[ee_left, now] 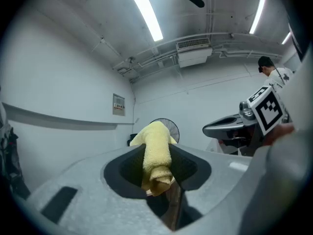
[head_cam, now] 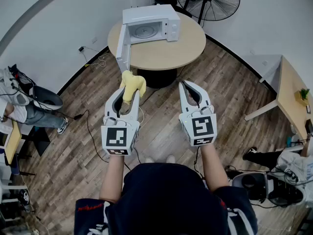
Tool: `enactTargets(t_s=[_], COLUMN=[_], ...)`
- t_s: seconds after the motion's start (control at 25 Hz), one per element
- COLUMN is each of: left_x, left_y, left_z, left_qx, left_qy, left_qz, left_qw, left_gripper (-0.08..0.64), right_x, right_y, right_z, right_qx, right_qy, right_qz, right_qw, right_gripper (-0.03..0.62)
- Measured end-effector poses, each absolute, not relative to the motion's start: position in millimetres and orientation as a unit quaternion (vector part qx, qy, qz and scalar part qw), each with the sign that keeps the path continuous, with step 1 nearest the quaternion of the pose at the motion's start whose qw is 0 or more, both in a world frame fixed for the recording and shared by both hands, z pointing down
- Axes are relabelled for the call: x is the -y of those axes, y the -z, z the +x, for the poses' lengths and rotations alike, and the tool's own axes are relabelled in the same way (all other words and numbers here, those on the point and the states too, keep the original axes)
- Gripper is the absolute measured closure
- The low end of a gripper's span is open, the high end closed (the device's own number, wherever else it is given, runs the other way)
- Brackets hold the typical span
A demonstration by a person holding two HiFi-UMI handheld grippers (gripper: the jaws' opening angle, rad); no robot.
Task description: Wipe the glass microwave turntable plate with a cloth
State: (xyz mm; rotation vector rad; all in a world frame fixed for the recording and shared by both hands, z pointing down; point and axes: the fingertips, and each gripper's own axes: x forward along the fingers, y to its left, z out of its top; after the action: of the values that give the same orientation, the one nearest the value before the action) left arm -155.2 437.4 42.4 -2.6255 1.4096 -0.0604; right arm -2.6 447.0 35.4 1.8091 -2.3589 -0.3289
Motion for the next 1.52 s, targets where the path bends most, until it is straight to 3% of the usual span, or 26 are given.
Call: enactTargets(t_s=[0.96,1.52], left_x=[-457,-412], left_y=[-77,-83], left_z=[-103,-81], left_qx=[-0.491,-0.491], left_qy=[0.060,0.075], left_qz=[-0.866,-0.866], left_qw=[0.076,0.063], left_gripper=[0.426,0.426], right_x=[-461,-417], right_y=[-67,-85], right_z=[52,71], right_qx=[0.819,0.831], right_qy=[0.097,0.081], right_qz=[0.562,0.546], right_qw=[0.063,0.068], right_gripper=[0.583,0.581])
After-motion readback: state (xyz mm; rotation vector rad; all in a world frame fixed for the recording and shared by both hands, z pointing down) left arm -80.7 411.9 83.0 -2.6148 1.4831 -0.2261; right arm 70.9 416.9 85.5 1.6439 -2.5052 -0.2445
